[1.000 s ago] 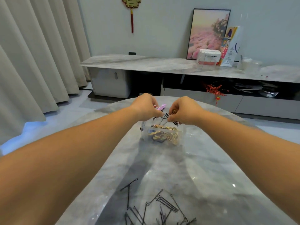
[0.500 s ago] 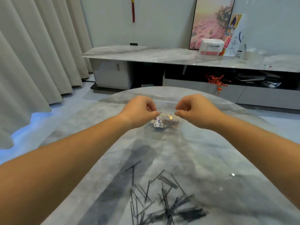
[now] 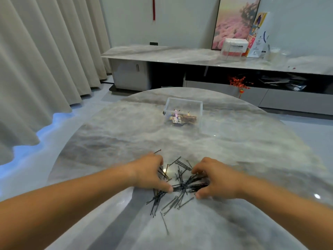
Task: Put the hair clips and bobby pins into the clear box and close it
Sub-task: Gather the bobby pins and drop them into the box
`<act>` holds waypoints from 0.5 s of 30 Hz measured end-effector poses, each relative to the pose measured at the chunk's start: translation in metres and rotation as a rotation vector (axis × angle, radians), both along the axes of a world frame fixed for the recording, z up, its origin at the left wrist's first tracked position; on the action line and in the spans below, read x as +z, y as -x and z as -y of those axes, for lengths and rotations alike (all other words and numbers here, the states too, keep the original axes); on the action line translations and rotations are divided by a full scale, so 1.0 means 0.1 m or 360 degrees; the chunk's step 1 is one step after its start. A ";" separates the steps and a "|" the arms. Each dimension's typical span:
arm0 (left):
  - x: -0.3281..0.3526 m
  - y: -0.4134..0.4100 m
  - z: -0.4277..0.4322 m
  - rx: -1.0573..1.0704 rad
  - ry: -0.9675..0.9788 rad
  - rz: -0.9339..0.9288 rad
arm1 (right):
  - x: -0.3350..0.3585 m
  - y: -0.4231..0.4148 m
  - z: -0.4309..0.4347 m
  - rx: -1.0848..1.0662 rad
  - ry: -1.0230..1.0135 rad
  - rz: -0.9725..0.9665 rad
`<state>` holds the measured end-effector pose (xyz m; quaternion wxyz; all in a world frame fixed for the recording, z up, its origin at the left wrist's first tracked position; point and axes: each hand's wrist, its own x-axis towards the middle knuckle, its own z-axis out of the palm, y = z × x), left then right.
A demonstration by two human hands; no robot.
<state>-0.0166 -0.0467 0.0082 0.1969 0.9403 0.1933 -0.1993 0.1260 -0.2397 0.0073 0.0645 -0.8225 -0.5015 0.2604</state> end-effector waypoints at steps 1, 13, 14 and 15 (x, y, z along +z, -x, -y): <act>-0.01 0.03 0.07 -0.0029 -0.0030 -0.0036 | -0.02 0.03 0.01 -0.0028 -0.0016 -0.0008; -0.05 -0.04 0.39 0.0145 0.0126 0.0083 | -0.10 0.20 0.07 -0.0203 -0.0134 -0.0085; -0.06 -0.04 0.38 0.0140 0.0131 0.0075 | -0.09 0.22 0.07 -0.0195 -0.0130 -0.0065; -0.06 -0.05 0.38 0.0138 0.0139 0.0068 | -0.09 0.22 0.06 -0.0186 -0.0130 -0.0044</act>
